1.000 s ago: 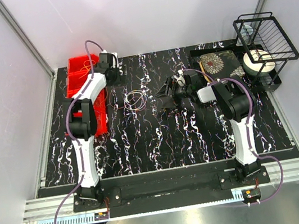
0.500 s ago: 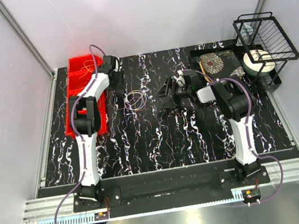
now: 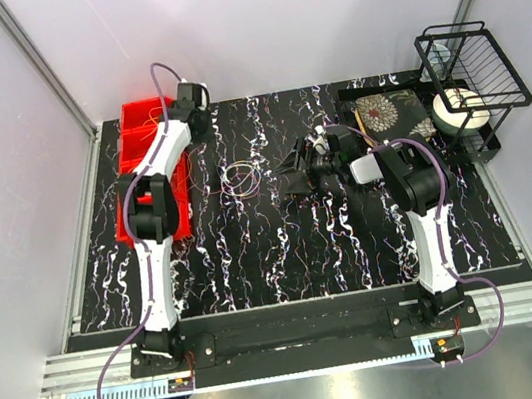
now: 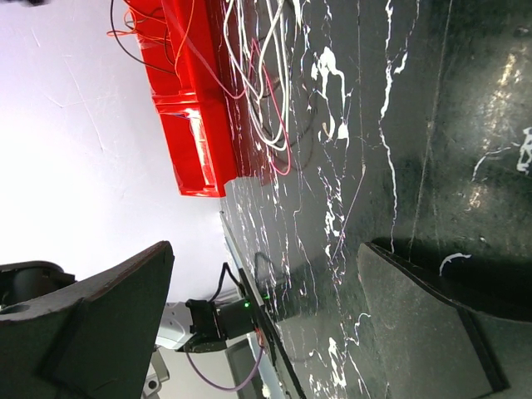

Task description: Untangle the cables

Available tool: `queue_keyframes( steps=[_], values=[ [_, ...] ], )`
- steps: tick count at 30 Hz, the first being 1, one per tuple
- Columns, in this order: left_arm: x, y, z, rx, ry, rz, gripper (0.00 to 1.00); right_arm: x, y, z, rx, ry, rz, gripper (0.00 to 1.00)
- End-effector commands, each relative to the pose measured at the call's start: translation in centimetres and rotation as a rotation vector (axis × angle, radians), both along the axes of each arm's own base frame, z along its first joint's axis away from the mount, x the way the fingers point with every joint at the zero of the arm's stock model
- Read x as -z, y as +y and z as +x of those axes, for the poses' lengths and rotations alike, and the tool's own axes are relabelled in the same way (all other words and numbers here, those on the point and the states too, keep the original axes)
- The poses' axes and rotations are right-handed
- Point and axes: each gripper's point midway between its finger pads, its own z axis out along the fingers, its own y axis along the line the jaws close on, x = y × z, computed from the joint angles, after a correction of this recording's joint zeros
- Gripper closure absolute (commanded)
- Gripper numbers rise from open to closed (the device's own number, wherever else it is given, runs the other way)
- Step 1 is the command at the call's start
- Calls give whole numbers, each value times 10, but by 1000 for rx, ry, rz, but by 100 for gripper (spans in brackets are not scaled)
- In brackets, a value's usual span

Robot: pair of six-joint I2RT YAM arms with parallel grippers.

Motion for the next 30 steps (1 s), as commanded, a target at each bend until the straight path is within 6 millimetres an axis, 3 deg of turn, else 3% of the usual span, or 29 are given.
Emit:
queue_keyframes(
  steps=[1,5,11,14,17,20,24,25,27,30],
  values=[
    [-173,26,15,-91,-342,-23,100,45,-5,-11,22,114,-70,0],
    [-251,63,19,-190,-518,-48,100,45,-4,-12,20,115,-63,0],
    [-336,127,8,-356,-736,-80,100,45,-4,-12,18,116,-62,0],
    [-369,151,-3,-410,-824,-82,100,47,-4,-12,18,120,-61,0],
    [-384,160,-8,-421,-876,-77,100,48,-3,-12,19,126,-56,0],
    [-375,166,-6,-435,-863,-65,100,49,-3,-12,16,129,-50,0],
    [-334,163,6,-423,-795,-62,100,49,-1,-13,11,133,-43,0],
    [-310,163,8,-425,-751,-52,100,49,-2,-13,13,134,-42,0],
    [-281,175,11,-446,-712,-39,100,49,-1,-13,13,134,-40,0],
    [-246,177,12,-460,-656,-30,100,49,-1,-13,11,135,-38,0]
  ],
)
